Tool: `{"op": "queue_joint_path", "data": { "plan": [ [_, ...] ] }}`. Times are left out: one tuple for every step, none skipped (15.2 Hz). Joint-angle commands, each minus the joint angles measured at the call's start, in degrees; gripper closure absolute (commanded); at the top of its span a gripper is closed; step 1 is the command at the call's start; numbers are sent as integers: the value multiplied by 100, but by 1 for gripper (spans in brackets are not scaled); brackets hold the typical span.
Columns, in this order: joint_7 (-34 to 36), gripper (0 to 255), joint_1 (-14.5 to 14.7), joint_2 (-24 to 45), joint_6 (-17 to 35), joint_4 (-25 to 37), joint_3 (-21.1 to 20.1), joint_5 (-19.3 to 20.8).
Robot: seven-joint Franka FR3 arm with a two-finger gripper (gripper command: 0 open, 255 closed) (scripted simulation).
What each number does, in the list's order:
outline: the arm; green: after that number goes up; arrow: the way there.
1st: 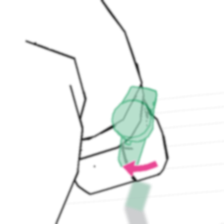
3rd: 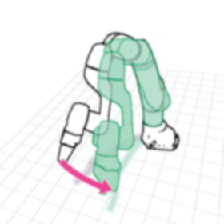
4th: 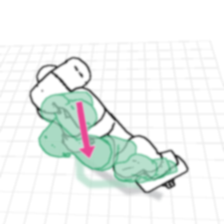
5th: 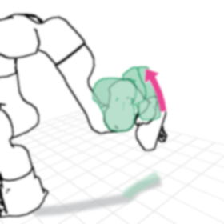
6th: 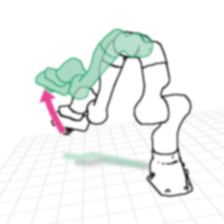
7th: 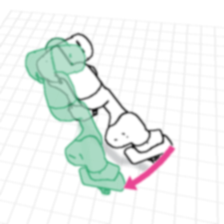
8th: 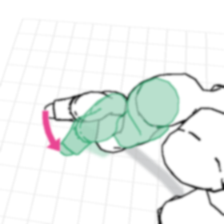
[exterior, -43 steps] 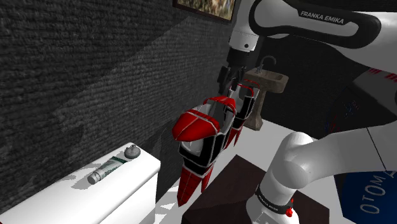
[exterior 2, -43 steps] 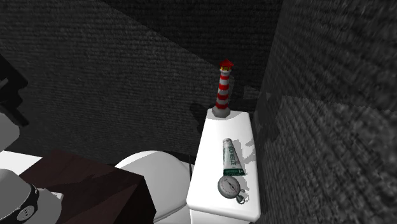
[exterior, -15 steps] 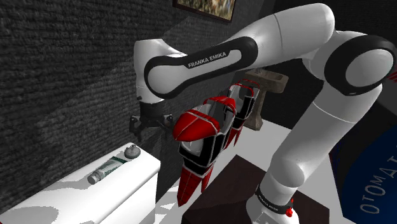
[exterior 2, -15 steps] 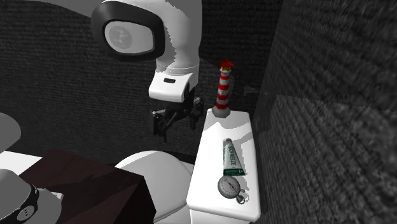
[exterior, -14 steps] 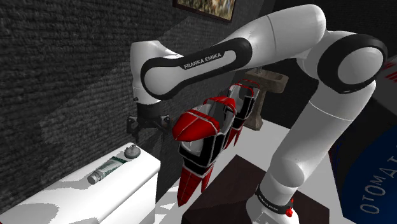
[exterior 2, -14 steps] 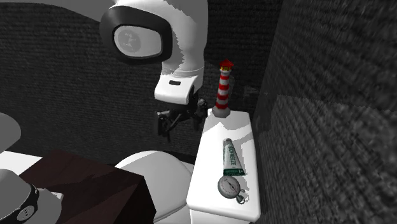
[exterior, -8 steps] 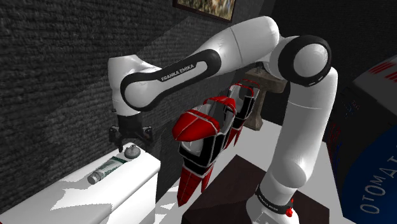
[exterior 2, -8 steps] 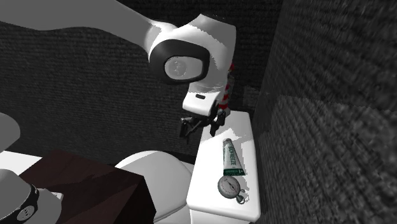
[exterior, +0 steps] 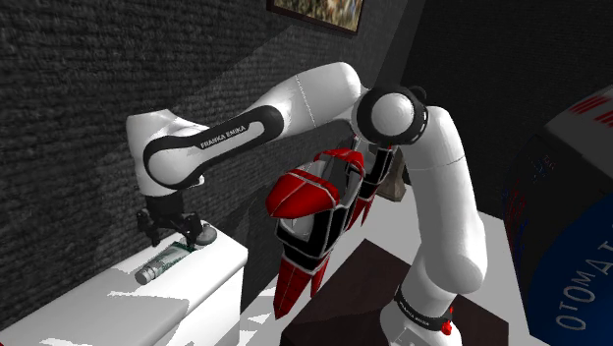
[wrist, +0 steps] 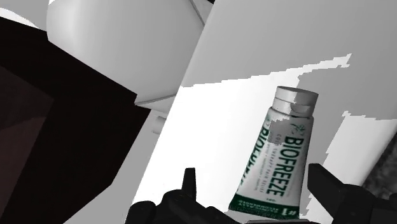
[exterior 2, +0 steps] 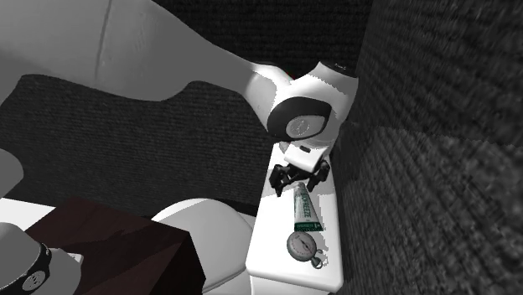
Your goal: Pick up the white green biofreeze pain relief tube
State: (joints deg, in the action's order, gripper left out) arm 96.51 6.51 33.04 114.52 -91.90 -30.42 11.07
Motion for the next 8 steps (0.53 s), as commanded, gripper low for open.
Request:
{"op": "queue_joint_path", "data": {
  "plan": [
    [270,0,219,504,-139,609,143,90],
    [381,0,327,764,-211,934,215,122],
    [413,0,361,846,-235,1039,239,129],
    [415,0,367,881,-180,1017,251,142],
    [418,0,372,918,-126,998,262,156],
    [420,0,377,955,-73,980,274,170],
    [423,0,383,993,-20,963,285,184],
    [426,0,389,1032,32,948,297,198]
  ]
}}
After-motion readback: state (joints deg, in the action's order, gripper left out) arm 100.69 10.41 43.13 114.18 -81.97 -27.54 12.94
